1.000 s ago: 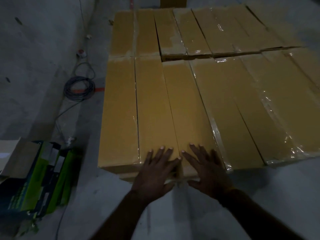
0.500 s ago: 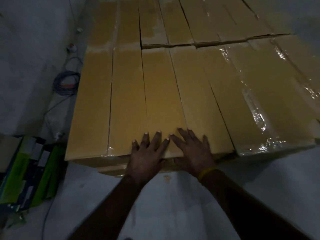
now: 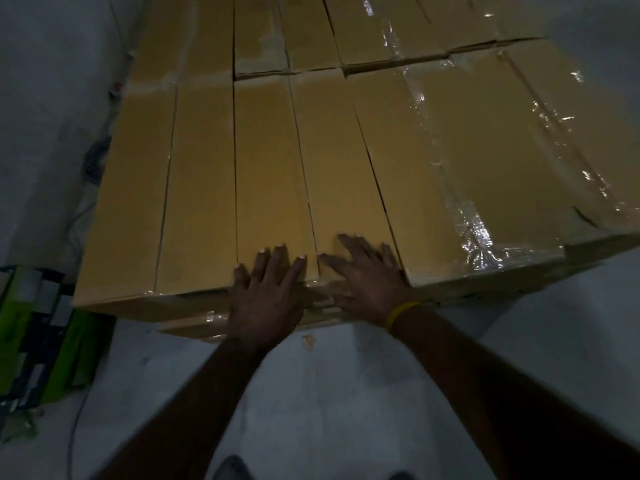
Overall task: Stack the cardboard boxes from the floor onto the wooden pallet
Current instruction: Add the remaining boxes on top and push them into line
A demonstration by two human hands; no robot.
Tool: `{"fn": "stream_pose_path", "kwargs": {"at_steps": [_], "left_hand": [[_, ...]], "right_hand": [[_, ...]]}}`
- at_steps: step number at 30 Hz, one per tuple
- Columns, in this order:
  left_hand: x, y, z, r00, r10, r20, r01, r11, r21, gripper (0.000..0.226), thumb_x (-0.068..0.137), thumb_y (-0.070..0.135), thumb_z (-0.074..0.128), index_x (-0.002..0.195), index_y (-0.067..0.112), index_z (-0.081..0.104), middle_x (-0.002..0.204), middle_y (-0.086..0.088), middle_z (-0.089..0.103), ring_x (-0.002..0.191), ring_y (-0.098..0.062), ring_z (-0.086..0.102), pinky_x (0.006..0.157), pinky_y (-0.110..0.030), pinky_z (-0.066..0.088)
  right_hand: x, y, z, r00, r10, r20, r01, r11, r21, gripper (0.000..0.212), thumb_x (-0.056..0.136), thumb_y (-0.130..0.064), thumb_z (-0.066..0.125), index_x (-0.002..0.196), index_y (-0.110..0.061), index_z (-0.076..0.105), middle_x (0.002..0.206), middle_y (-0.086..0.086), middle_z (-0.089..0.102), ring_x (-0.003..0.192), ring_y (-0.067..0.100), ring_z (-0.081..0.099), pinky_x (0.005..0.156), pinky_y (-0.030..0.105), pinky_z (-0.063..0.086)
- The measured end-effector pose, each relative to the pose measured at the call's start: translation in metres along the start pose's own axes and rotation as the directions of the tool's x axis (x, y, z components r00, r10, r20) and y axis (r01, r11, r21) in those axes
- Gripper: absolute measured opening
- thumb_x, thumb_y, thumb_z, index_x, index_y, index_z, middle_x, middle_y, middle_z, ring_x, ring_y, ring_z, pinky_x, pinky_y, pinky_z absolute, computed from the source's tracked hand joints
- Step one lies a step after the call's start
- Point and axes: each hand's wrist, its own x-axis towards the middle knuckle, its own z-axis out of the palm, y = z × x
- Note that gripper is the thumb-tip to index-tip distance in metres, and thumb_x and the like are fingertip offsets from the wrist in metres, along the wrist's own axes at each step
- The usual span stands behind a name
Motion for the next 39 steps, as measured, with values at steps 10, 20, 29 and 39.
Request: {"fn": "stream_pose_path", "kwargs": {"at_steps": [10, 20, 29, 39], "left_hand": [[0.060, 0.133, -0.015, 0.969, 0.226, 0.094, -0.222, 0.974, -0.054, 0.085, 0.090, 0.065, 0.050, 0.157, 0.038, 0.004, 0.167, -0.003, -0.009, 0.153, -0.031, -0.008, 0.116, -0.068, 0.002], [0.088, 0.182, -0.021, 0.987, 0.121, 0.105, -0.121, 0.993, -0.004, 0.090, 0.091, 0.066, 0.048, 0.156, 0.039, -0.006, 0.166, -0.003, -0.010, 0.151, -0.039, 0.001, 0.110, -0.075, 0.015], [0.089, 0.183, -0.017, 0.990, 0.126, 0.060, -0.130, 0.989, 0.068, 0.081, 0.098, 0.056, 0.045, 0.158, 0.033, -0.005, 0.167, -0.006, -0.005, 0.148, -0.043, 0.015, 0.104, -0.070, 0.034], [0.069, 0.194, -0.036, 0.977, 0.027, 0.214, 0.005, 0.988, -0.151, 0.085, 0.098, 0.046, 0.054, 0.158, 0.038, -0.005, 0.166, 0.001, -0.017, 0.151, -0.042, -0.003, 0.111, -0.072, 0.020]], "right_hand": [[-0.080, 0.140, -0.025, 0.994, 0.096, -0.044, -0.098, 0.993, -0.061, 0.087, 0.076, -0.068, 0.051, 0.153, -0.052, 0.014, 0.168, -0.002, 0.007, 0.154, 0.031, 0.007, 0.117, 0.065, 0.012], [-0.063, 0.166, -0.037, 0.984, 0.178, -0.016, -0.179, 0.978, -0.107, 0.090, 0.084, -0.062, 0.065, 0.155, -0.049, 0.010, 0.167, -0.006, -0.002, 0.154, 0.027, 0.002, 0.116, 0.070, 0.011], [-0.050, 0.167, -0.042, 0.981, 0.194, 0.026, -0.190, 0.977, -0.100, 0.087, 0.088, -0.057, 0.064, 0.154, -0.051, 0.008, 0.167, -0.010, -0.006, 0.154, 0.028, -0.001, 0.114, 0.072, 0.009], [-0.135, 0.175, -0.058, 0.933, 0.358, 0.023, -0.353, 0.928, -0.123, 0.074, 0.094, -0.044, 0.062, 0.156, -0.038, 0.022, 0.167, 0.004, 0.009, 0.149, 0.030, 0.022, 0.117, 0.056, 0.030]]}}
